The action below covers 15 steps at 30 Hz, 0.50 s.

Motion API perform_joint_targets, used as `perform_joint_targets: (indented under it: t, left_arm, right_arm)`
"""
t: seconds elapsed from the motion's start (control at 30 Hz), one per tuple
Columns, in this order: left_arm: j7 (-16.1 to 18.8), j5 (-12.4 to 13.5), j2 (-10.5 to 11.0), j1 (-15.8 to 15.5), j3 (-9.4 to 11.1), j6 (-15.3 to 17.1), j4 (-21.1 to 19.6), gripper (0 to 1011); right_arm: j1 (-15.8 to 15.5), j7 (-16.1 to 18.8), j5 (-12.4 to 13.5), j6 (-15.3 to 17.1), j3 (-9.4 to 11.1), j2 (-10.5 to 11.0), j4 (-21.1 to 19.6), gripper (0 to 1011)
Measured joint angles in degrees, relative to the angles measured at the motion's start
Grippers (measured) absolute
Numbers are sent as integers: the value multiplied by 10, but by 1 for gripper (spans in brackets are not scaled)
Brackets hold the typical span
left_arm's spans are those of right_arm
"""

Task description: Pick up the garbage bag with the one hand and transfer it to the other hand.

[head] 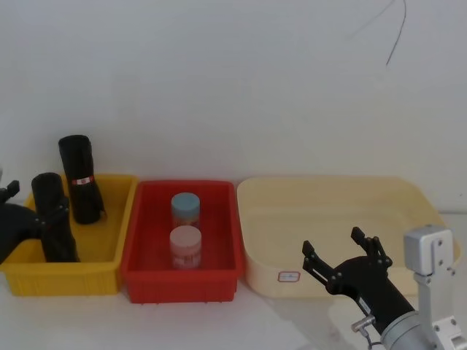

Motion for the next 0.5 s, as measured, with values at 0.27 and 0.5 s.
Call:
perform_joint_targets:
  t: [0.27, 0.5]
  left_arm:
    - [3, 16, -20, -35, 13, 5, 38, 1001]
    - [10, 30, -37, -62, 22, 12, 70, 1002]
  right_arm:
    - [0, 0, 0, 0, 0, 0, 0, 1001]
    - [0, 0, 0, 0, 0, 0, 0, 1001]
